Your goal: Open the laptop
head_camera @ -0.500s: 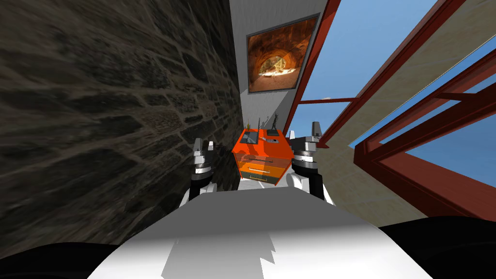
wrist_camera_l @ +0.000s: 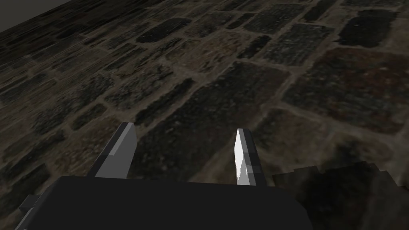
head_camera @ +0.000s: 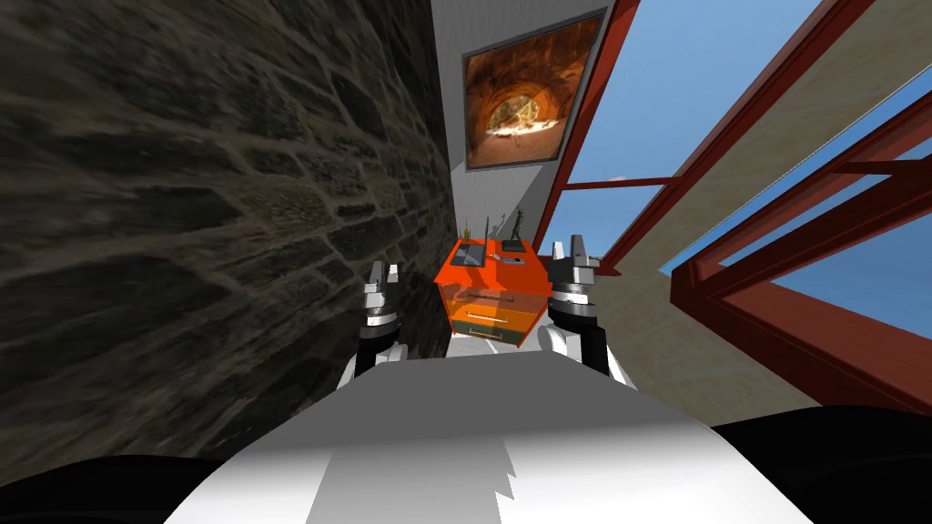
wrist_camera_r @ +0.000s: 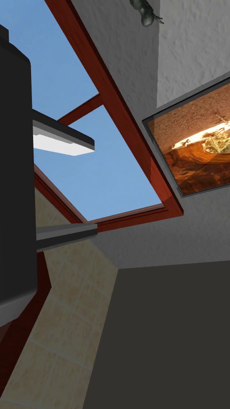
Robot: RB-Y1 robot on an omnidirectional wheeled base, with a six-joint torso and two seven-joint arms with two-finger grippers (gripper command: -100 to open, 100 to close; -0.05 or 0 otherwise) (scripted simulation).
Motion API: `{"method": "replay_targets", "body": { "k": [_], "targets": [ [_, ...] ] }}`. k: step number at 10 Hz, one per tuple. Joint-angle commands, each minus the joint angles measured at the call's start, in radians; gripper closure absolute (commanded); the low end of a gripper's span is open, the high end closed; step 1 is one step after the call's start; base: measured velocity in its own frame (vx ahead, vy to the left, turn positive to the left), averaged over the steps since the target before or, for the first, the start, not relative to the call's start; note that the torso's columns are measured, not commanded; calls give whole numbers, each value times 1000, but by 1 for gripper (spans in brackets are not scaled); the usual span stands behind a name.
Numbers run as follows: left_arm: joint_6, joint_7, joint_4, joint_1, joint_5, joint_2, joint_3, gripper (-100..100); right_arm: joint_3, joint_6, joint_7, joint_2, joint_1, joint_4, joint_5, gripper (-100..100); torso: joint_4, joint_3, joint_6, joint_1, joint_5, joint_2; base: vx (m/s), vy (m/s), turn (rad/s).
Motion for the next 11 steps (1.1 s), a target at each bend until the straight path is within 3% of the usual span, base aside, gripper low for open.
{"method": "replay_targets", "body": {
  "k": [1,4,5,7,11],
  "targets": [
    [0,0,0,0,0,0,0,0,0,0,0,0,0,0,0,0,74,-147,0,0,0,74,0,0,0],
    [0,0,0,0,0,0,0,0,0,0,0,0,0,0,0,0,295,-590,0,0,0,296,0,0,0],
    [19,1,12,-15,7,37,4,-100,0,0,0,0,0,0,0,0,369,-738,0,0,0,369,1,-30,-51],
    [47,2,30,-36,16,75,10,-100,0,0,0,0,0,0,0,0,412,-826,0,-2,-1,413,-6,-66,-58],
    [130,4,78,-99,45,161,27,-100,0,0,0,0,0,0,0,0,416,-832,0,0,0,416,-9,-92,-75]
  ]
}}
